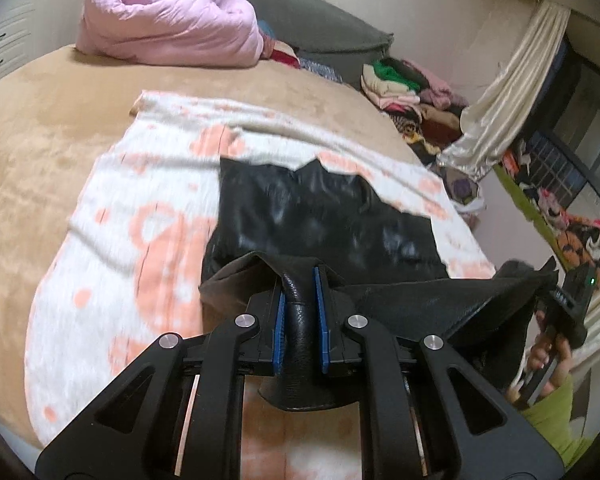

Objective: Fold large clothes

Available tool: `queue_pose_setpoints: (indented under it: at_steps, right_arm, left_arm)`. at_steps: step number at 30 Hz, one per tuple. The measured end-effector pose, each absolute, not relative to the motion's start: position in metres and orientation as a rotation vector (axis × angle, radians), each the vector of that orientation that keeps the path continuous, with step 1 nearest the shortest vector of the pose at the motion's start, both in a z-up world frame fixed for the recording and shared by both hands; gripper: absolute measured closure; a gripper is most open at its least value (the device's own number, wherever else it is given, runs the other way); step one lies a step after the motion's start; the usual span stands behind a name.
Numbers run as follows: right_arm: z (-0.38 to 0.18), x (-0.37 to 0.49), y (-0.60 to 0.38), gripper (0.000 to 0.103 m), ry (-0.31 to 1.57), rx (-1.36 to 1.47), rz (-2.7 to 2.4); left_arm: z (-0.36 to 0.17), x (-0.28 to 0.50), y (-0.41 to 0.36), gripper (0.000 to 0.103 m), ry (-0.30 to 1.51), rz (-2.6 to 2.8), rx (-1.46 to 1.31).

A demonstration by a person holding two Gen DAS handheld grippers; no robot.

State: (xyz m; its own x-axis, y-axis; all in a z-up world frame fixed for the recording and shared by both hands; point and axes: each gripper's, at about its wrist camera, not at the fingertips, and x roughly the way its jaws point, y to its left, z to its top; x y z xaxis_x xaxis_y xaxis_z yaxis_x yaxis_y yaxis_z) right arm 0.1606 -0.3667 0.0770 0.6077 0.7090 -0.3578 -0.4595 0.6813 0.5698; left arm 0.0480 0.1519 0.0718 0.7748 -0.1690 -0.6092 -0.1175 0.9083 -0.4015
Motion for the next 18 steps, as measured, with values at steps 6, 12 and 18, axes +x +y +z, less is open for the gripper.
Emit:
queue_pose_setpoints:
  at_steps: [6,12,18]
  right_arm:
    - [0.073,0.186,-0.360,0.092,0.613,0.469,0.662]
    - [0.063,0.212,-0.350,0.092,0.629,0.457,0.627]
    - [0.052,0.236,-0.337,0.091,0.651,0.430,0.593]
  left_arm:
    - [0.079,0.081,0.153,0.097,0.666,-0.015,-0.430]
    - [0.070,0.107,0.158,0.096,0.656,0.002,-0.445]
    - [0.058,0.133,0.166,0.096,0.666,0.009,-0.463]
